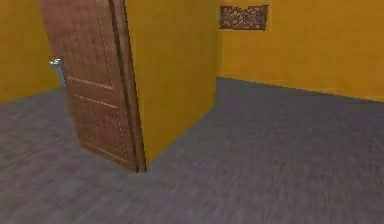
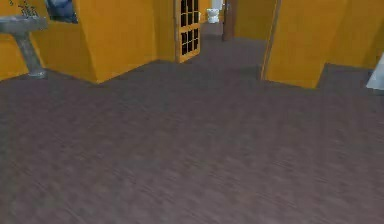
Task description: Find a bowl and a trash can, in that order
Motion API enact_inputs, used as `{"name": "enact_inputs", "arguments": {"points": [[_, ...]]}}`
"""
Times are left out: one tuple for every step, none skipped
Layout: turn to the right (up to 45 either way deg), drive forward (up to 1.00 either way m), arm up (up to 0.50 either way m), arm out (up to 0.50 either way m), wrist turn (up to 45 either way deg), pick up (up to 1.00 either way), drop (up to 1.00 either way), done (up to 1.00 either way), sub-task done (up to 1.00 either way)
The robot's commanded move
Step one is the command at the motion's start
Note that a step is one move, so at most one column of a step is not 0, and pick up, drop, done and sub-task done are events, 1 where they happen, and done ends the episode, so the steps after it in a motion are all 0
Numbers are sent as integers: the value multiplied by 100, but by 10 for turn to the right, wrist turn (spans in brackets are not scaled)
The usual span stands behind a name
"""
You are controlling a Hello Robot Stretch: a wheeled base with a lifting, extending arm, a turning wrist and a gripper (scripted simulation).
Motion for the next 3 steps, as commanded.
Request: {"name": "enact_inputs", "arguments": {"points": [[-450,0,0,0,0,0,0,0,0],[-120,0,0,0,0,0,0,0,0],[0,100,0,0,0,0,0,0,0]]}}
